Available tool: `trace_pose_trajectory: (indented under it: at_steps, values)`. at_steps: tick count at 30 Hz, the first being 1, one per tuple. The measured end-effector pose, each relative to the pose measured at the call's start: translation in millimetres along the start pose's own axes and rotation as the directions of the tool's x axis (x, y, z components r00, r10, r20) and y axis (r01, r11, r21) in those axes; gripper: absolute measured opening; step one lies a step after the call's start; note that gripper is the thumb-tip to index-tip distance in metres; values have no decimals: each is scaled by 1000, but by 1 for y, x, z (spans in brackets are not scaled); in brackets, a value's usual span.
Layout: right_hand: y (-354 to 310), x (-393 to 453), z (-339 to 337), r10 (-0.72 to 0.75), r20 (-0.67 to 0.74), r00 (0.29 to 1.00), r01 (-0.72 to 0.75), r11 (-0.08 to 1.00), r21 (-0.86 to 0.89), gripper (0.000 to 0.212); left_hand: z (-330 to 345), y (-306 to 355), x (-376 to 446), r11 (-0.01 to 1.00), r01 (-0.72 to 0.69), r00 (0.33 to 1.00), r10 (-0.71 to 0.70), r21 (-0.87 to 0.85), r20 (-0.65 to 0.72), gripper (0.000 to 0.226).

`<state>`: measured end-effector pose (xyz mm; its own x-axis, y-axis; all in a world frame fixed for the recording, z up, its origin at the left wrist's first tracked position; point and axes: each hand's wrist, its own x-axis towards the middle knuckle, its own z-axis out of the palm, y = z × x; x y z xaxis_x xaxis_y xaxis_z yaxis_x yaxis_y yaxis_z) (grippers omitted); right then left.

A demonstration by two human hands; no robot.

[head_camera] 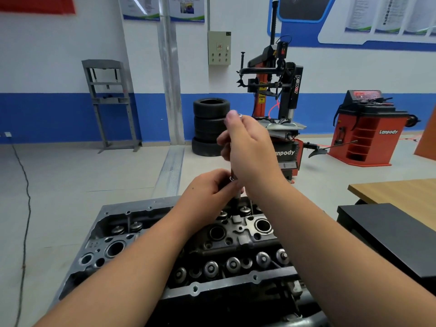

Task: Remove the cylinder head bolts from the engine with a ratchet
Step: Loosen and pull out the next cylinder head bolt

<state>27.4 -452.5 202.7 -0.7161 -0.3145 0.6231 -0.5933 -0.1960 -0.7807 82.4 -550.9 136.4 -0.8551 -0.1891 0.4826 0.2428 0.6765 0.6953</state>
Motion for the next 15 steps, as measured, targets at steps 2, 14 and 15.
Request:
trace_pose_trajectory:
  at_steps: [2, 14, 15]
  values:
    - [-5, 2, 6, 50, -36, 998, -47, 994, 95, 46, 0, 1, -1, 1000, -1, 1000, 1, 27, 0, 25]
    - [-8, 17, -11, 193, 467, 863, -413, 801, 433, 38, 1, 7, -3, 993, 44, 999, -43, -109, 6, 13]
    - [-6, 14, -10, 175, 423, 889, -374, 811, 451, 38, 0, 7, -3, 996, 35, 999, -32, -84, 44, 10]
